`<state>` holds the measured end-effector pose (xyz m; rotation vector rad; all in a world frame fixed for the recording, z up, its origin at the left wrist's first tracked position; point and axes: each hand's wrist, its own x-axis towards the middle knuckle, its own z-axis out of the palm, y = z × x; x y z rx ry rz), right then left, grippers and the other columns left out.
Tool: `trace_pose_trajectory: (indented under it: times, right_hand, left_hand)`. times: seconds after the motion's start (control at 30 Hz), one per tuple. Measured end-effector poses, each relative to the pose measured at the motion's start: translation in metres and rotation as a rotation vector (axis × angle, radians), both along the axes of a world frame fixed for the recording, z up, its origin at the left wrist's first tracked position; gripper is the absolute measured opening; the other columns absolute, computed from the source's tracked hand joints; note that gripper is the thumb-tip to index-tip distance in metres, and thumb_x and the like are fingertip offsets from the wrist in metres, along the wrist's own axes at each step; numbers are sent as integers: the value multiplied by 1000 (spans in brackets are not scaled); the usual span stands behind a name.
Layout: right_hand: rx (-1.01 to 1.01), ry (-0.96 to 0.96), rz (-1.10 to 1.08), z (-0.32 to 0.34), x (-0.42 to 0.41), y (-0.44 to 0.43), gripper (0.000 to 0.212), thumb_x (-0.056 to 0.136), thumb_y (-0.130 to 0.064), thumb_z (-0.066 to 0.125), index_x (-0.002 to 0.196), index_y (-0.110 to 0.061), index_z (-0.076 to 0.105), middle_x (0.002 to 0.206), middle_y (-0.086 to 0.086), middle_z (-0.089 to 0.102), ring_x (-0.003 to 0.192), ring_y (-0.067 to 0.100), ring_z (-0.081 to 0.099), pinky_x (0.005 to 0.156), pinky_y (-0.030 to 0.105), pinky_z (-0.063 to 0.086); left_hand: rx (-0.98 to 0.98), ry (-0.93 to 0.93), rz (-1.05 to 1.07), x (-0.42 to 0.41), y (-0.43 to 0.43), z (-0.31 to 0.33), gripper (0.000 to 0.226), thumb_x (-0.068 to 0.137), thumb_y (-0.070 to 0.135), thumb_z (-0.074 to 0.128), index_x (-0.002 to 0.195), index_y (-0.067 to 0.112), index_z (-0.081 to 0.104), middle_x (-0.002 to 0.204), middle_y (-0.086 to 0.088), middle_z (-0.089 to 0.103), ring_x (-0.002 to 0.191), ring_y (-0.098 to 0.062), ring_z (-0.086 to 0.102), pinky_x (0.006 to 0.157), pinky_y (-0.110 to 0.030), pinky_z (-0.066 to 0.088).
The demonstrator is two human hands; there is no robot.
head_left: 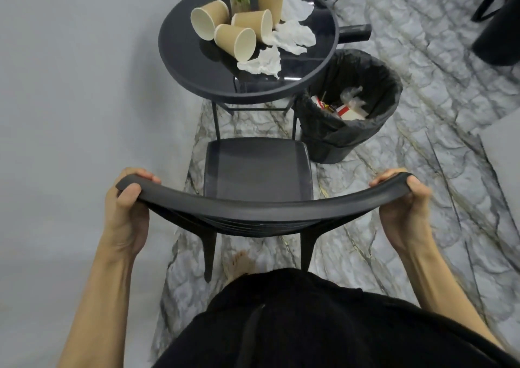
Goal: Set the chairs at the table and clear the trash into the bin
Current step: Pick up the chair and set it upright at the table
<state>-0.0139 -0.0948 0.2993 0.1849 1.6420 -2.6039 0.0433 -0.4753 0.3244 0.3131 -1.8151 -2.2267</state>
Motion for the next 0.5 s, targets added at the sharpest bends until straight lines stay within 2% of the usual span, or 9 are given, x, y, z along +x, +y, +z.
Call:
trace_pose_trajectory:
  times: [0.13, 0.27, 0.37, 0.43, 0.5]
  right_hand:
    - [6, -1, -61, -1, -18, -25, 21, 62, -41, 60, 68, -21, 59, 67, -6, 59, 64, 8, 55, 57, 16, 46]
    - [23, 7, -105, 0, -37, -52, 33, 56, -46, 70, 71, -19, 58, 69, -5, 58, 65, 9, 54, 58, 17, 46]
    - [38, 21, -134, 2, -46, -64, 20, 64, -42, 56, 65, -23, 62, 64, -7, 60, 61, 8, 56, 56, 16, 46]
    - [41, 14, -149, -1, -51, -71, 20, 62, -43, 60, 64, -23, 62, 63, -7, 58, 60, 8, 55, 55, 16, 45]
    - [71, 5, -137, -3, -55, -82, 30, 54, -49, 69, 66, -22, 61, 65, -6, 57, 62, 9, 52, 55, 18, 44]
  left_hand:
    - [34, 3, -46, -32, -28, -3, 48, 38, 62, 80, 67, 26, 66, 68, 12, 63, 65, -2, 57, 58, -10, 45]
    - [70, 6, -78, -63, -55, -3, 53, 39, 60, 80, 71, 22, 61, 69, 11, 63, 64, -2, 57, 58, -11, 45]
    - [76, -11, -114, -80, -67, -7, 59, 41, 58, 80, 77, 17, 56, 69, 11, 64, 64, -3, 58, 58, -11, 46]
    - [85, -27, -130, -84, -76, -14, 41, 47, 44, 77, 74, 20, 58, 68, 11, 64, 64, -3, 59, 58, -11, 47]
    - [120, -30, -104, -82, -87, -22, 21, 55, 34, 61, 71, 21, 59, 67, 10, 64, 63, -3, 58, 58, -11, 46]
